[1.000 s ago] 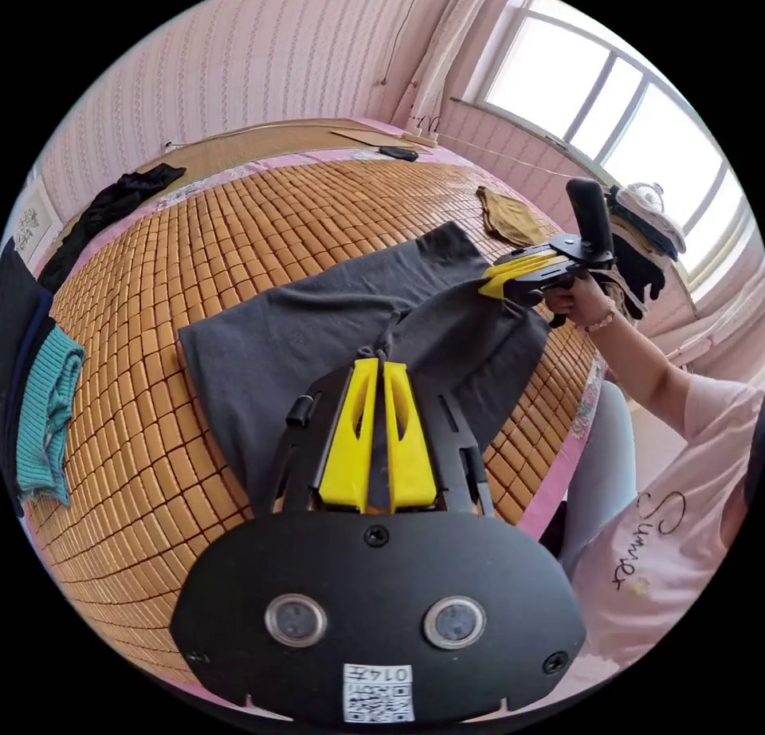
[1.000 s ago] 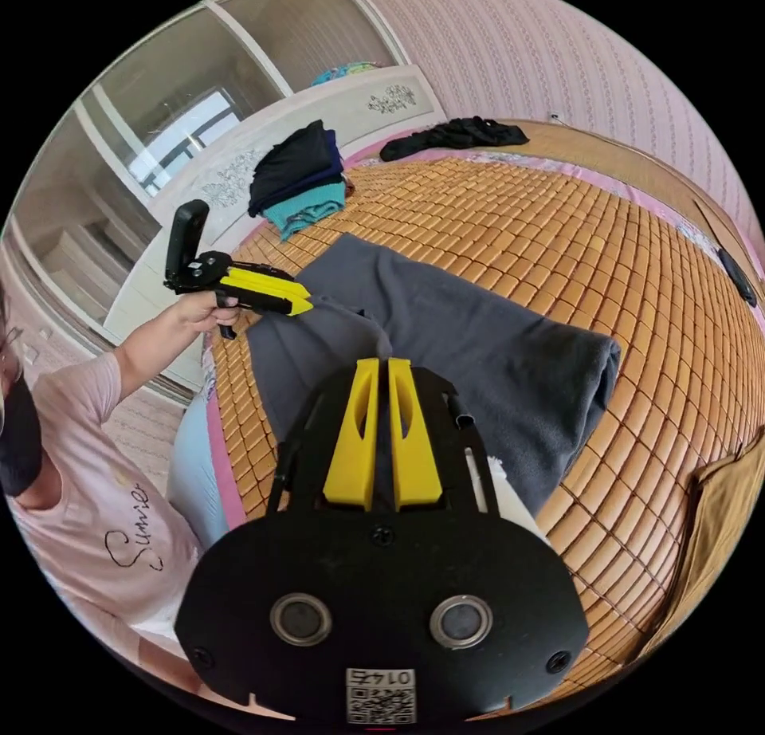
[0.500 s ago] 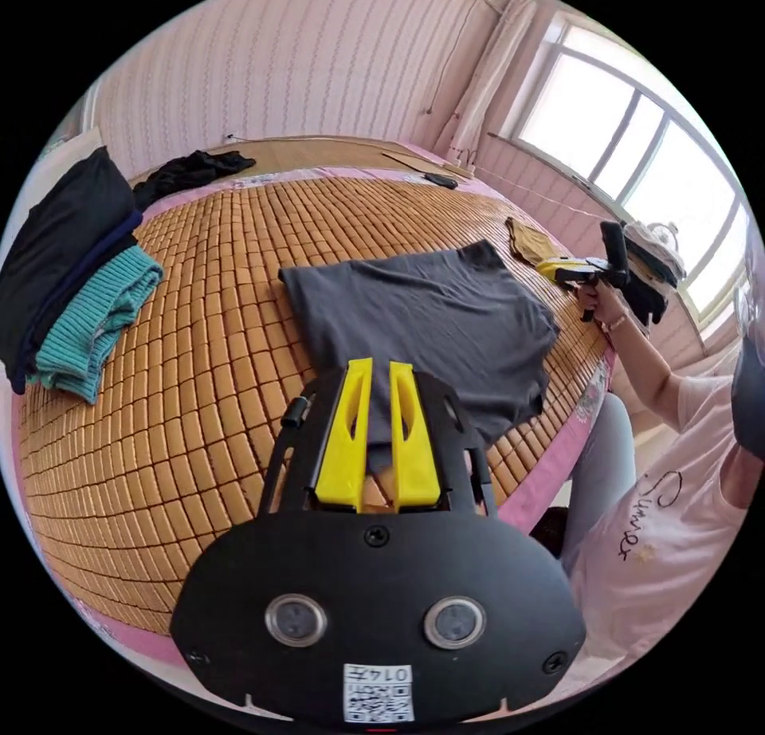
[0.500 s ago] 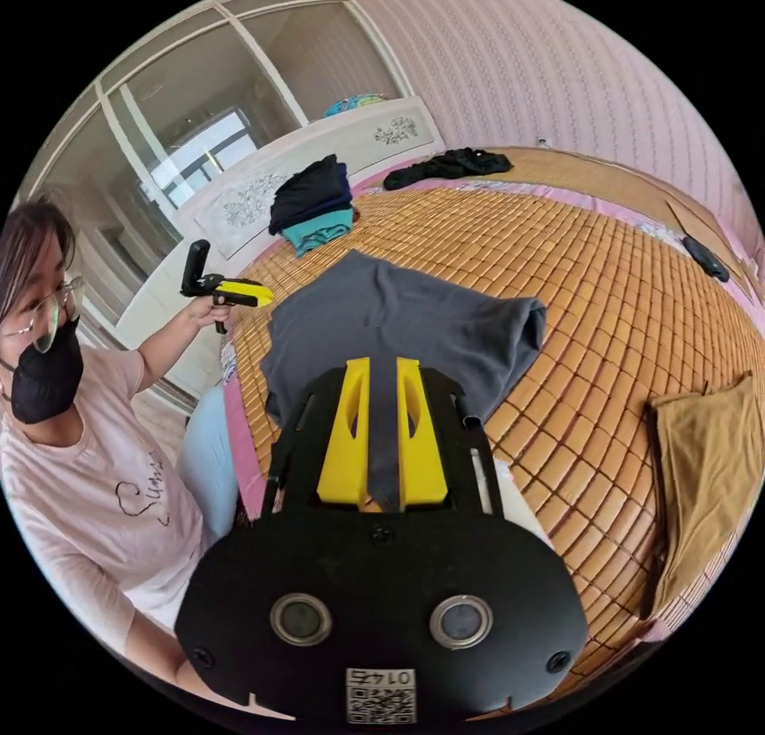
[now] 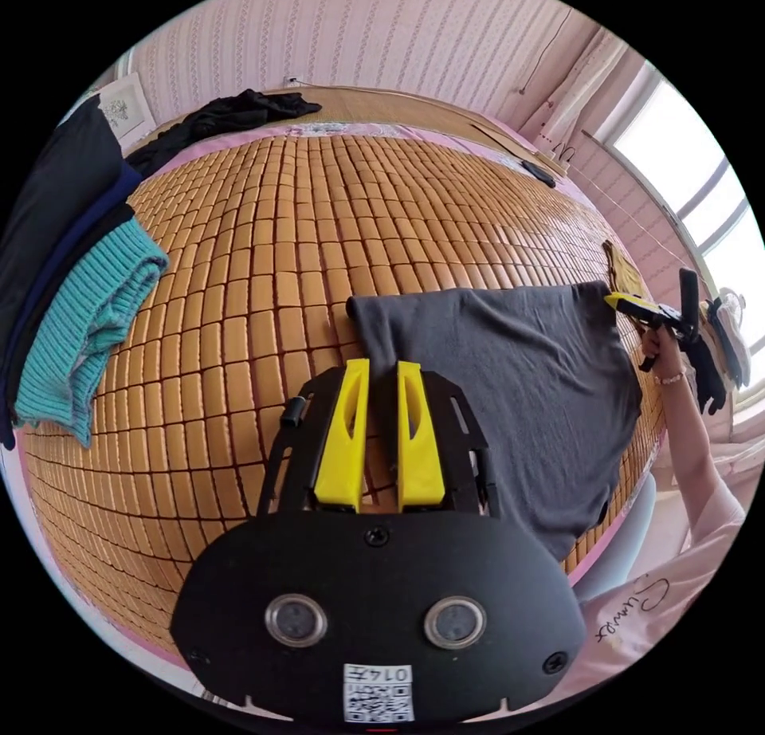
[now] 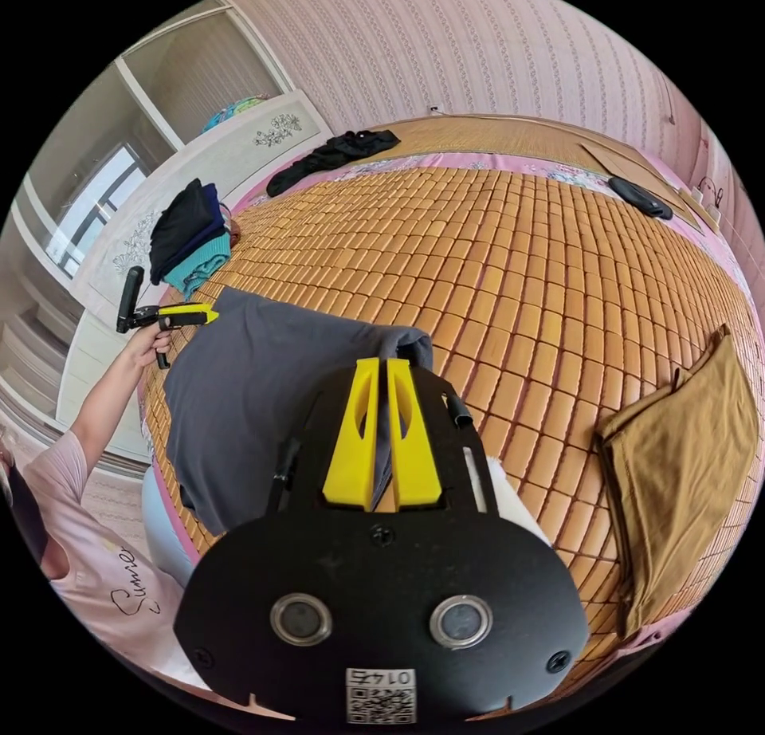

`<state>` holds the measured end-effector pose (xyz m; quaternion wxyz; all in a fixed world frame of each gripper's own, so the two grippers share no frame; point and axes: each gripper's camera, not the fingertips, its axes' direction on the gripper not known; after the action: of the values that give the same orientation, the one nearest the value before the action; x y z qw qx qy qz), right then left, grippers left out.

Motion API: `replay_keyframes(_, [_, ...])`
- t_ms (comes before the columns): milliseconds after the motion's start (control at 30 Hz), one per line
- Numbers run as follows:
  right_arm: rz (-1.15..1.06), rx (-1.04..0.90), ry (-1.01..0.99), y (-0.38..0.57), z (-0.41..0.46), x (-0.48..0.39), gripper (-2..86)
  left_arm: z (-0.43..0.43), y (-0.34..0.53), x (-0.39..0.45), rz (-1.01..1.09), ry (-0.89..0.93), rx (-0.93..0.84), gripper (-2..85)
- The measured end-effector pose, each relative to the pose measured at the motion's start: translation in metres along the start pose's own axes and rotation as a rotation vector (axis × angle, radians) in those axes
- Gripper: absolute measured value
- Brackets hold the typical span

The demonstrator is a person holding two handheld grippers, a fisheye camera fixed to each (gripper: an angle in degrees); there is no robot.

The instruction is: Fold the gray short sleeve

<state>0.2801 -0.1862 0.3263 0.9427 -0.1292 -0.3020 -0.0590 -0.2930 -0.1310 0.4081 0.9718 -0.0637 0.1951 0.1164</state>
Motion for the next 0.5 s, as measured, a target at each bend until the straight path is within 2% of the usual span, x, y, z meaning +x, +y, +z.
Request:
replay_keyframes(300, [-0.033, 0.155, -0.14, -0.005, -0.06, 0.003, 0.4, -0.066, 0.015, -0.007, 0.072, 0.112, 0.156, 2.2])
replay_keyframes(500, [0.044, 0.151, -0.129, -0.031, -0.06, 0.022, 0.4, -0.079, 0.002, -0.04, -0.013, 0.135, 0.253, -0.8])
